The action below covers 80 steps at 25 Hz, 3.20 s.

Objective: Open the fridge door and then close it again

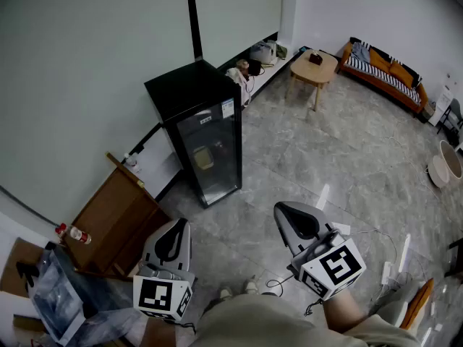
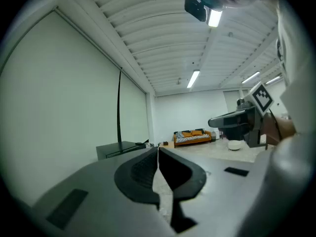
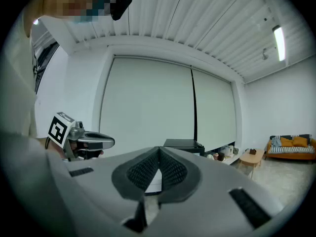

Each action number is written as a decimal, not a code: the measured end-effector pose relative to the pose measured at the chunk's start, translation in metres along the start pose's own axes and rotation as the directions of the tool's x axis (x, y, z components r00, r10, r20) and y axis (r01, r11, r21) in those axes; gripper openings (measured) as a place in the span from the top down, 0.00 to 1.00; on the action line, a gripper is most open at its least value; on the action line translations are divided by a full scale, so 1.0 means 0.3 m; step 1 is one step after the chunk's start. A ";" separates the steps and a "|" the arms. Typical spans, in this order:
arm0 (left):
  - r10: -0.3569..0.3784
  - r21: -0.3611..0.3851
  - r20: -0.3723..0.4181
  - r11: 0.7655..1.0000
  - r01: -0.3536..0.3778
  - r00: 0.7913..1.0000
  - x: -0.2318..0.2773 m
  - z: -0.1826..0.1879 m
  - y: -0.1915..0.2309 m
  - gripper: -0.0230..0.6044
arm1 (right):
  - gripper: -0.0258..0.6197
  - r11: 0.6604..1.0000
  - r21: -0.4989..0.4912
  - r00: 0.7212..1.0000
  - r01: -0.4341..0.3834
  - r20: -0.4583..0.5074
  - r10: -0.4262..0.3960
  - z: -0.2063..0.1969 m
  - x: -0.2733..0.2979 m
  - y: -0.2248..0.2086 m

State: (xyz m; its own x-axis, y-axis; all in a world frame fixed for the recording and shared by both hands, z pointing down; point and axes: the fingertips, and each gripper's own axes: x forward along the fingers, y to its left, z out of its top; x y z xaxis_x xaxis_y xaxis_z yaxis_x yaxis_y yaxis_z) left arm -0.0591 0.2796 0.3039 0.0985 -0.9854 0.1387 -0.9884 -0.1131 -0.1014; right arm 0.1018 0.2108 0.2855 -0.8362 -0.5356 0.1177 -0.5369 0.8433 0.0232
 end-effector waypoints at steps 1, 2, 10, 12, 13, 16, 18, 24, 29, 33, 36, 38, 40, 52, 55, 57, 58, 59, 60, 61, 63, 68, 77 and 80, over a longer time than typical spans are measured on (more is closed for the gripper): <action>0.004 0.001 -0.002 1.000 -0.004 1.000 -0.003 0.001 0.000 0.95 | 0.96 1.000 0.000 1.000 -0.004 0.000 0.004 0.000 0.001 0.001; 0.007 0.000 -0.003 1.000 -0.007 1.000 -0.006 0.002 0.000 0.95 | 0.96 1.000 0.000 1.000 -0.008 -0.001 0.008 0.000 0.002 0.004; 0.021 -0.017 0.010 1.000 -0.021 1.000 -0.037 0.015 -0.022 0.95 | 0.96 1.000 0.004 1.000 -0.031 0.004 0.031 -0.004 -0.019 0.017; 0.028 -0.010 0.009 1.000 -0.028 1.000 -0.044 0.017 -0.033 0.95 | 0.96 0.999 -0.003 0.999 -0.042 0.000 0.042 -0.010 -0.022 0.018; 0.032 -0.005 0.010 0.999 -0.032 0.999 -0.047 0.019 -0.039 0.95 | 0.96 0.999 -0.006 0.999 -0.048 -0.002 0.048 -0.014 -0.024 0.020; 0.034 0.001 0.013 0.999 -0.034 0.999 -0.041 0.017 -0.061 0.95 | 0.96 0.998 -0.007 0.998 -0.057 -0.003 0.057 -0.032 -0.035 0.017; 0.036 0.001 0.014 0.999 -0.036 0.999 -0.034 0.009 -0.079 0.95 | 0.96 0.998 -0.006 0.998 -0.065 -0.008 0.065 -0.050 -0.045 0.012; 0.048 -0.002 0.002 0.999 -0.048 0.999 -0.032 -0.011 -0.136 0.95 | 0.96 0.996 -0.007 0.996 -0.089 -0.016 0.088 -0.088 -0.077 -0.002; 0.061 0.003 -0.016 0.998 -0.061 0.998 -0.039 -0.029 -0.154 0.94 | 0.96 0.995 0.004 0.995 -0.098 -0.017 0.098 -0.108 -0.089 -0.010; 0.066 0.007 -0.020 0.998 -0.066 0.998 -0.035 -0.031 -0.154 0.94 | 0.96 0.994 0.004 0.994 -0.106 -0.021 0.106 -0.119 -0.087 -0.012; 0.065 0.012 -0.022 0.998 -0.065 0.998 -0.017 -0.035 -0.151 0.95 | 0.96 0.994 0.004 0.994 -0.107 -0.021 0.107 -0.124 -0.074 -0.022; 0.061 0.014 -0.020 0.998 -0.061 0.998 -0.004 -0.030 -0.146 0.94 | 0.96 0.995 0.006 0.995 -0.102 -0.015 0.102 -0.120 -0.061 -0.032; 0.058 0.012 -0.009 0.998 -0.058 0.998 0.004 -0.020 -0.141 0.95 | 0.96 0.996 0.010 0.996 -0.087 -0.002 0.087 -0.112 -0.052 -0.048; 0.052 0.001 -0.026 0.999 -0.052 0.998 0.139 -0.048 -0.022 0.94 | 0.96 0.995 0.007 0.995 -0.095 -0.030 0.095 -0.119 0.127 -0.109; 0.053 -0.002 -0.034 0.999 -0.053 0.998 0.193 -0.058 0.031 0.94 | 0.96 0.995 0.009 0.994 -0.104 -0.044 0.105 -0.127 0.201 -0.123; 0.054 -0.005 -0.035 0.998 -0.055 0.998 0.232 -0.065 0.073 0.94 | 0.96 0.994 0.011 0.993 -0.107 -0.049 0.108 -0.127 0.255 -0.138; 0.054 -0.006 -0.036 0.999 -0.054 0.998 0.254 -0.067 0.095 0.94 | 0.96 0.994 0.010 0.993 -0.108 -0.051 0.108 -0.126 0.284 -0.146; 0.052 -0.007 -0.038 0.999 -0.053 0.998 0.276 -0.069 0.118 0.94 | 0.96 0.994 0.010 0.993 -0.108 -0.053 0.109 -0.124 0.314 -0.154; 0.051 -0.008 -0.041 0.999 -0.051 0.998 0.299 -0.070 0.143 0.94 | 0.96 0.994 0.009 0.993 -0.108 -0.055 0.109 -0.122 0.346 -0.163; 0.049 -0.009 -0.044 0.999 -0.049 0.998 0.323 -0.071 0.168 0.94 | 0.96 0.994 0.009 0.992 -0.108 -0.057 0.108 -0.119 0.379 -0.172; 0.045 -0.011 -0.046 0.999 -0.045 0.998 0.372 -0.069 0.218 0.94 | 0.96 0.994 0.008 0.992 -0.107 -0.060 0.107 -0.111 0.446 -0.190; 0.031 -0.012 -0.046 0.999 -0.031 0.998 0.487 -0.058 0.354 0.94 | 0.96 0.995 0.005 0.993 -0.095 -0.069 0.095 -0.080 0.609 -0.227; 0.000 -0.009 -0.027 1.000 0.000 1.000 0.658 -0.050 0.598 0.95 | 0.96 0.997 -0.012 0.994 -0.073 -0.079 0.072 -0.031 0.881 -0.260; -0.002 0.001 -0.023 1.000 0.002 1.000 0.698 -0.052 0.683 0.95 | 0.96 0.997 -0.017 0.995 -0.075 -0.064 0.074 -0.010 0.963 -0.246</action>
State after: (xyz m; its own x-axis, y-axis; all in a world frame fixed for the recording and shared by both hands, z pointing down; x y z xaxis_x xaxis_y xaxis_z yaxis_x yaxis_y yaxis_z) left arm -0.2427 0.0521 0.3276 0.0976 -0.9821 0.1613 -0.9881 -0.1149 -0.1021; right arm -0.0997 -0.0061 0.3209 -0.8647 -0.4681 0.1821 -0.4708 0.8817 0.0309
